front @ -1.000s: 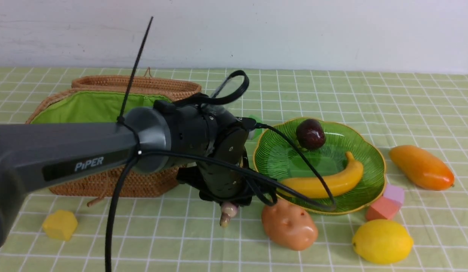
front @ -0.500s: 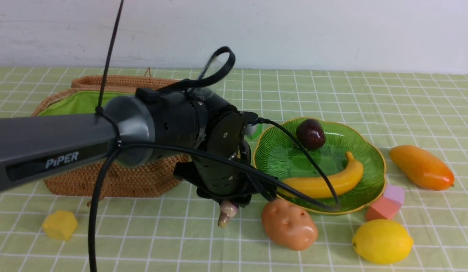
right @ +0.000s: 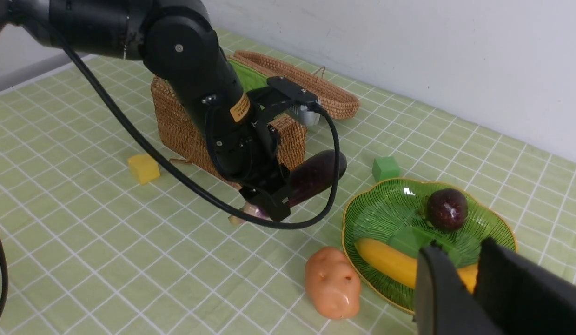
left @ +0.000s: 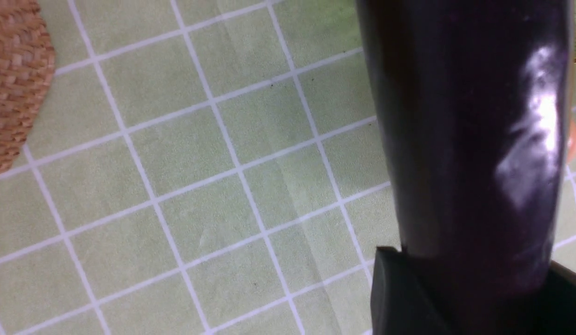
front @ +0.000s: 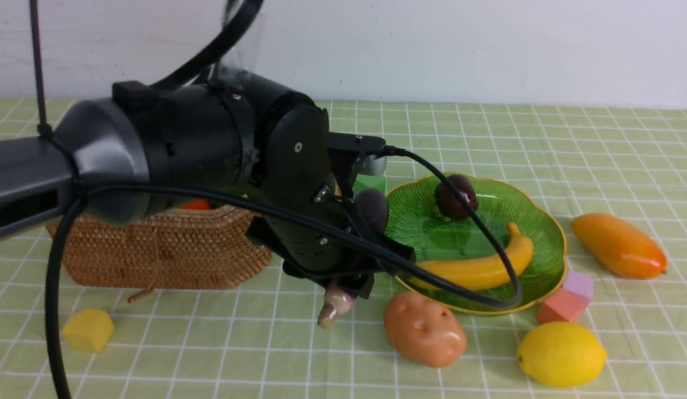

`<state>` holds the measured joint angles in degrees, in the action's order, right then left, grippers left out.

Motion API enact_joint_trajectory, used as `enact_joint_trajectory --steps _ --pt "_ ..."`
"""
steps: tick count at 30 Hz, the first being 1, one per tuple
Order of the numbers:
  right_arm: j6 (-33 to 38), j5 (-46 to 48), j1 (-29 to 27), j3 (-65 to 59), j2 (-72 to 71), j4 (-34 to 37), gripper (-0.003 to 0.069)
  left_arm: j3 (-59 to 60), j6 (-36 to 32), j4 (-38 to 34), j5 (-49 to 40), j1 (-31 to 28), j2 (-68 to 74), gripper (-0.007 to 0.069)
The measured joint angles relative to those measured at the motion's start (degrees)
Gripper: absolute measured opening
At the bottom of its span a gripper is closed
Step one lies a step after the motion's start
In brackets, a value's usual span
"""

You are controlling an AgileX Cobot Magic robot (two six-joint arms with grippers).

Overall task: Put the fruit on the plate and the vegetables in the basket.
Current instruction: Use the left arm to grab an eggplant and put it into the left basket

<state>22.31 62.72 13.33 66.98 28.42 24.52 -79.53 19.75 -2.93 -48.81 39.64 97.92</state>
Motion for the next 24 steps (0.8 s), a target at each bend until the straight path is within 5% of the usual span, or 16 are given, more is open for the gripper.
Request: enact_joint_trajectory --steps 14,24 --pt "0.0 0.0 0.0 0.0 0.0 0.0 0.0149 0.0 -7.3 -1.2 -1.8 0.0 -2.5 0.0279" --pt "6.3 -2.0 0.0 0.0 1.9 7.1 0.0153 -4.1 -7.6 16.8 -5.7 -0.4 -8.6 0.0279"
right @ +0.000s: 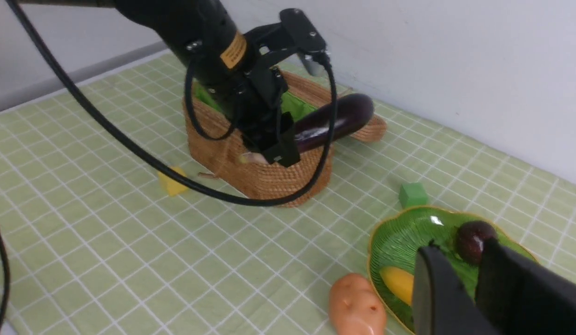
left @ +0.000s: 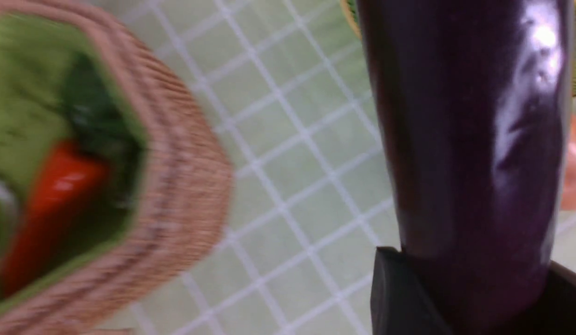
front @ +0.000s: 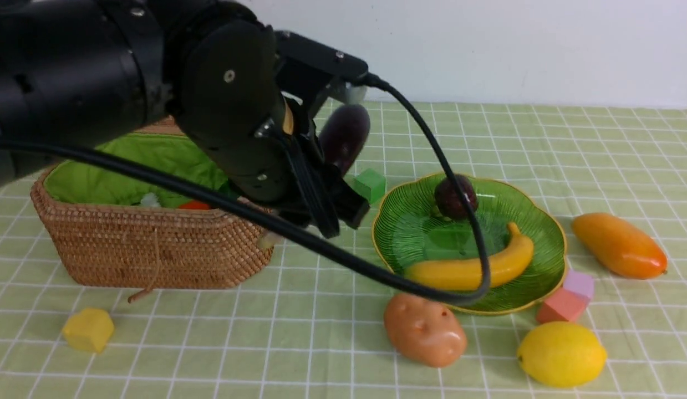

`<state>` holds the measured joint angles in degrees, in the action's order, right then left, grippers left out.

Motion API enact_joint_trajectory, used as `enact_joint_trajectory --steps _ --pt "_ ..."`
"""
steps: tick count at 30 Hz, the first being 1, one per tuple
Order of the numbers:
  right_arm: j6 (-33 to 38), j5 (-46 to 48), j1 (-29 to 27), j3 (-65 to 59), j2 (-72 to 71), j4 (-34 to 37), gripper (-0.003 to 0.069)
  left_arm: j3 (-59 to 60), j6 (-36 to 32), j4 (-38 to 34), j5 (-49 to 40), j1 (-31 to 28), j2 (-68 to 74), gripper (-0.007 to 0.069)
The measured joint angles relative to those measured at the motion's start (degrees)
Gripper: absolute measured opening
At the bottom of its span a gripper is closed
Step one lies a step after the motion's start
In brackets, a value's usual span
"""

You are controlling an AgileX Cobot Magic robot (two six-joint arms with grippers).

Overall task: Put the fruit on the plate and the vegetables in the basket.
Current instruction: Use the left arm to grab an eggplant and put it into the left basket

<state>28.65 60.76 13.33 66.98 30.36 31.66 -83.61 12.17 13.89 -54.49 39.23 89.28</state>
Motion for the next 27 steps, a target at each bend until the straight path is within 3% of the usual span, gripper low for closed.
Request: enact_joint_trajectory --steps 5,9,19,27 --pt "8.0 0.1 0.0 0.0 1.7 9.2 0.0155 0.0 -1.6 3.7 -1.5 -5.0 -0.4 0.0279" --pt "12.6 1.3 0.0 0.0 1.9 14.2 0.0158 0.0 -8.6 3.1 -1.0 -12.1 -0.4 0.0279" --pt "13.7 2.5 0.0 0.0 1.9 15.2 0.0163 0.0 -27.5 -6.0 3.8 -26.6 0.3 0.0279" --pt "13.4 2.5 0.0 0.0 1.9 15.2 0.0165 0.0 -33.5 -7.2 3.8 -29.3 2.7 0.0279"
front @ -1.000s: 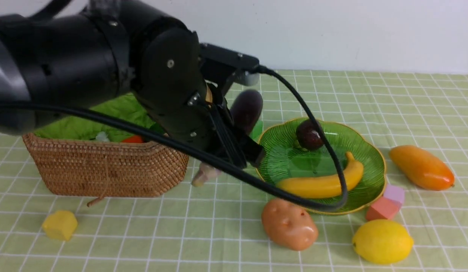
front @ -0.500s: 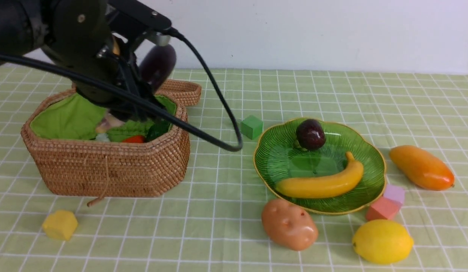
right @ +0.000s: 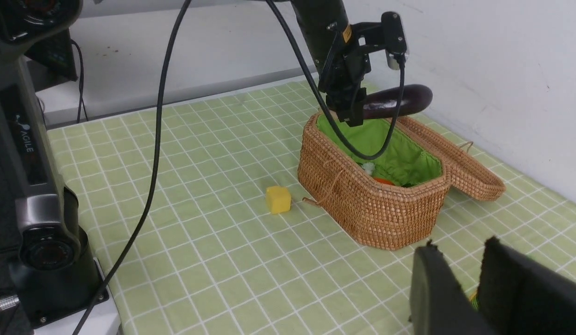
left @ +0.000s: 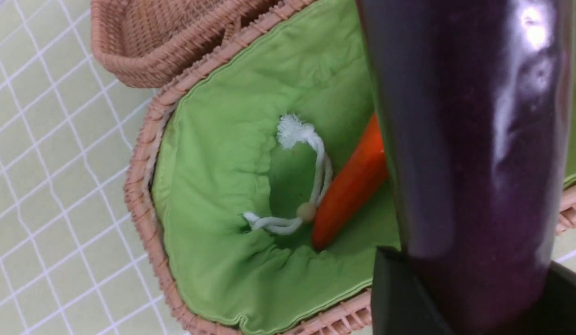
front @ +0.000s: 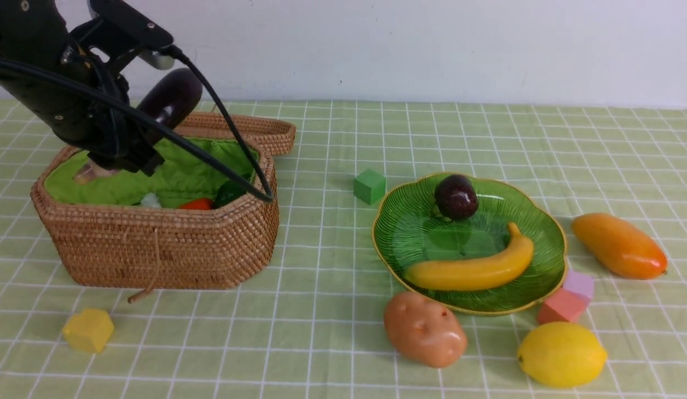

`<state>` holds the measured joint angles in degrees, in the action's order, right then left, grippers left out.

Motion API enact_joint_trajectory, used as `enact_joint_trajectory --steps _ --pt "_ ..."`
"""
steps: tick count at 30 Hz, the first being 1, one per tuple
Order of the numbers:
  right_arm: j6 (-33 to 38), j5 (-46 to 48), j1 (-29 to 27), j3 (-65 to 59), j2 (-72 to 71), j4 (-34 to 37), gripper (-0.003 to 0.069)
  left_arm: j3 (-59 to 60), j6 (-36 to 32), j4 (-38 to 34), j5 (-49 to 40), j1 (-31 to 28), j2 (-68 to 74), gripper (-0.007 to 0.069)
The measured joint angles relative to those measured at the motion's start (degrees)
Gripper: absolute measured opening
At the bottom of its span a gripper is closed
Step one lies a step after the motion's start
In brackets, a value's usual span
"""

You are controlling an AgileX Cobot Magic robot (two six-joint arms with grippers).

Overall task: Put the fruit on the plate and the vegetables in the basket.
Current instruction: Use the left arm to grab an eggplant and put it into the left basket

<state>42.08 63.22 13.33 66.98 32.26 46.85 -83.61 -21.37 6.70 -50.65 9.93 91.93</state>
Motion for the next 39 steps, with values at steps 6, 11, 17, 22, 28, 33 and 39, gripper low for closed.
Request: enact_joint_trajectory --steps 6,11,17,22,28,33,39 --pt "0.0 0.0 0.0 0.0 0.0 0.0 0.0170 0.0 -0.3 0.0 0.3 0.0 2.3 0.0279" --pt "0.0 0.0 0.0 0.0 0.0 0.0 0.0170 0.0 -0.3 0.1 0.8 0.0 3.2 0.0279" --pt "0.0 0.0 0.0 0.0 0.0 0.0 0.0170 0.0 -0.3 0.5 2.7 0.0 3.2 0.0279" --pt "0.0 0.0 0.0 0.0 0.0 0.0 0.0170 0.0 -0.3 2.4 2.8 0.0 3.2 0.0351" --pt "0.0 0.0 0.0 0.0 0.0 0.0 0.0171 0.0 2.2 2.9 2.9 0.0 3.2 0.0518" --pt "0.0 0.0 0.0 0.0 0.0 -0.4 0.0171 0.0 6.8 0.5 2.7 0.1 3.0 0.0556" --pt "-1.7 0.1 0.0 0.0 0.0 -5.2 0.0171 0.0 14.0 -4.7 2.8 5.0 0.7 0.0306"
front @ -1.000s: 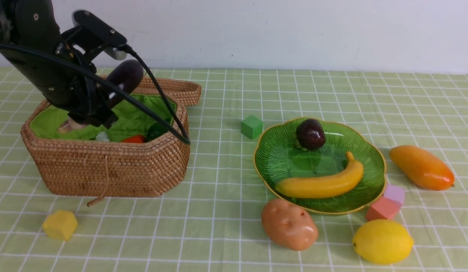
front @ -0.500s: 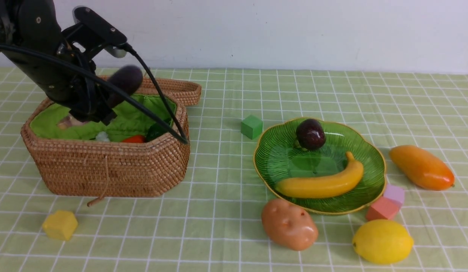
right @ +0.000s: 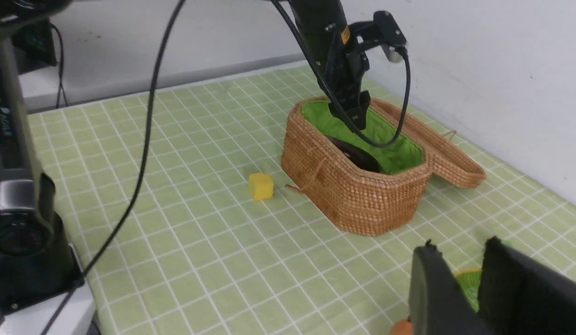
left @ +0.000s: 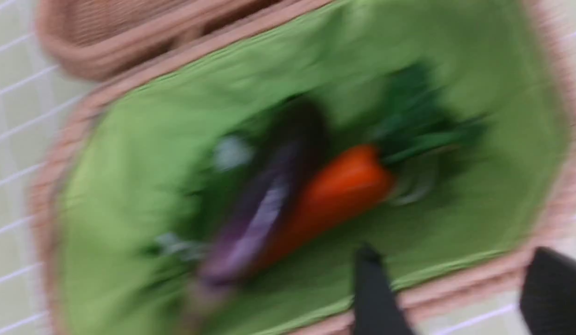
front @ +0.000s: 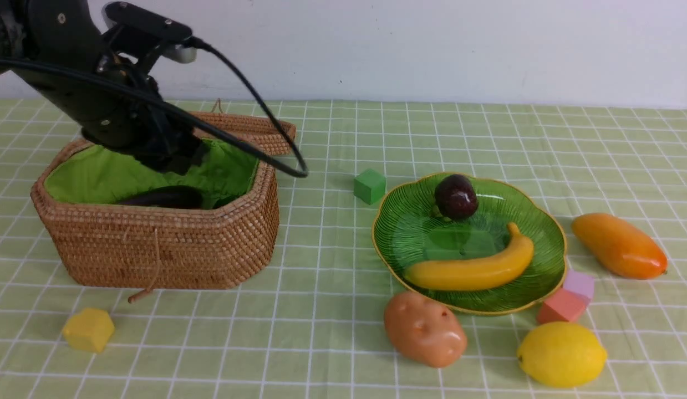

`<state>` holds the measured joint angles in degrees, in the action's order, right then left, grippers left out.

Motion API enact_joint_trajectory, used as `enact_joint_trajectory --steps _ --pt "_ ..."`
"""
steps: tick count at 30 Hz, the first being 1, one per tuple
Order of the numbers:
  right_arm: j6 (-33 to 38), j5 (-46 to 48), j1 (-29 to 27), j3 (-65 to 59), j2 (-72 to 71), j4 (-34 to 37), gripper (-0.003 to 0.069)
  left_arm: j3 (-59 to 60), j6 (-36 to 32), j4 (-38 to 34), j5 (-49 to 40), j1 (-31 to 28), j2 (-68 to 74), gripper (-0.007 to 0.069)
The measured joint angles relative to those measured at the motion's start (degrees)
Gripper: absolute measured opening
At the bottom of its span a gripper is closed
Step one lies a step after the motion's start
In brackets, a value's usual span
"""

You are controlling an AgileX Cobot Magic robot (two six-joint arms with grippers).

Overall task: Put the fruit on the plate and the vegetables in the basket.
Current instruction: Use the left arm to grab an eggplant and put it into the left basket, then use the right arm to grab a potato and put it into the left basket

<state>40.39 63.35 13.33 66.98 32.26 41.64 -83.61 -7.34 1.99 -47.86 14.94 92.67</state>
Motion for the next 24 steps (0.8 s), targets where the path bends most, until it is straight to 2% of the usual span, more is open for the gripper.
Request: enact_joint_trajectory --steps 2,3,5,8,12,24 --pt "-1.9 0.0 0.0 0.0 0.0 -1.9 0.0171 0.0 1.2 -0.5 0.0 2.2 -0.6 0.0213" --pt "-5.6 -0.1 0.0 0.0 0.0 -5.8 0.0172 0.0 2.9 -1.3 -0.6 6.4 -1.1 0.0060" --pt "-9.7 -0.1 0.0 0.1 0.0 -9.1 0.0174 0.0 4.3 -1.5 -1.3 10.3 -1.2 -0.0008" --pt "-15.0 0.0 0.0 0.3 0.0 -14.4 0.0174 0.0 7.8 -2.0 -2.4 15.9 -1.2 -0.0013" --pt "-18.2 0.6 0.0 0.3 -0.5 -17.6 0.0177 0.0 11.0 -2.0 -2.7 21.5 -1.2 -0.0013" --pt "-19.4 3.4 0.0 0.4 -2.7 -17.8 0.0181 0.0 13.8 -2.0 -9.4 33.4 -1.2 -0.0013"
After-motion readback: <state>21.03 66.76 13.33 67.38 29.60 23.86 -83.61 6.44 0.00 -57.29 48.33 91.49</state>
